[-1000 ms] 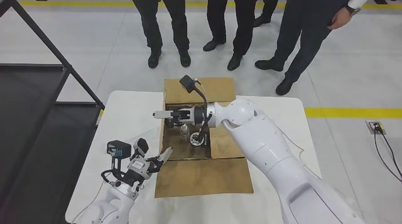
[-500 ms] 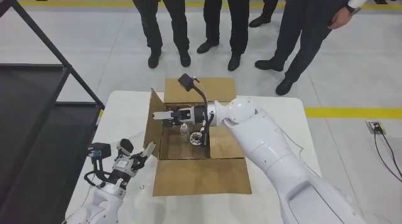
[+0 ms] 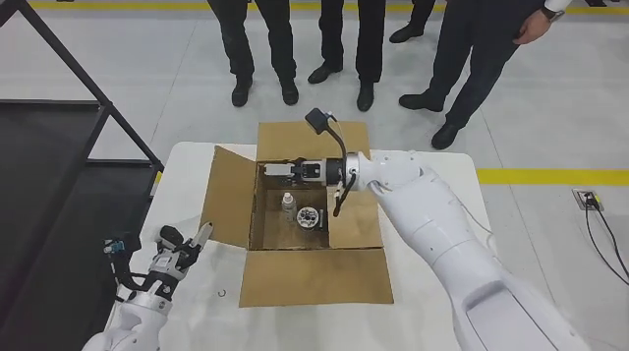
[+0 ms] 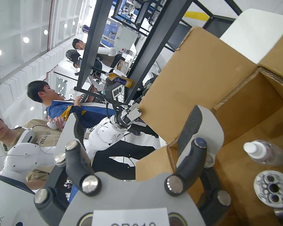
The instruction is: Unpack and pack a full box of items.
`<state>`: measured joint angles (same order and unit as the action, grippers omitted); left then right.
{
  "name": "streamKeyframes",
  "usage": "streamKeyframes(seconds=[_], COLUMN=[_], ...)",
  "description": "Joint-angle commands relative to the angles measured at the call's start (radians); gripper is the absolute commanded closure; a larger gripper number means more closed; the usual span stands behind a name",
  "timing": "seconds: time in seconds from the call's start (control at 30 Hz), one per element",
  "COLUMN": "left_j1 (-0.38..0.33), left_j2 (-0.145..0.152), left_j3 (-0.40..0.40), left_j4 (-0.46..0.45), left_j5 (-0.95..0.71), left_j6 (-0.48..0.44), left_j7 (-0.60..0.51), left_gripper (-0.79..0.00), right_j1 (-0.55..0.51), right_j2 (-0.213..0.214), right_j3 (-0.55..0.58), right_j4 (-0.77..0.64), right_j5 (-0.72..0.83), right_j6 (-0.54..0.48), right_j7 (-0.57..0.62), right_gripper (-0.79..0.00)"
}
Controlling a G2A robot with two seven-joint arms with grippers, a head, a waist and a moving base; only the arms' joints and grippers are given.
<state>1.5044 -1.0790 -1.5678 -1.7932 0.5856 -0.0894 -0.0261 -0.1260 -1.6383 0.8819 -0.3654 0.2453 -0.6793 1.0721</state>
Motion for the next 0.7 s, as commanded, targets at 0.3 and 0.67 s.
streamKeyframes(seconds=[0.3,0.67], left_j1=[-0.042,-0.098], left_j2=[-0.004,-0.009], left_j3=[0.01,0.051], left_j4=[0.094,0.154], left_j5=[-0.002,0.03], left_j6=[0.03,0.055], left_j7=[-0.121,-0.228], left_gripper=[-0.785,-0.785], right_j1=[-0.084,-0.322], right_j2=[0.123,0.239], right_j3=[0.114,0.283], right_j4=[-0.083,-0.451], right_j5=[-0.086,-0.145], right_j6=[0.013,0.166], right_j7=[-0.074,-0.112], right_gripper=[-0.785,-0.785])
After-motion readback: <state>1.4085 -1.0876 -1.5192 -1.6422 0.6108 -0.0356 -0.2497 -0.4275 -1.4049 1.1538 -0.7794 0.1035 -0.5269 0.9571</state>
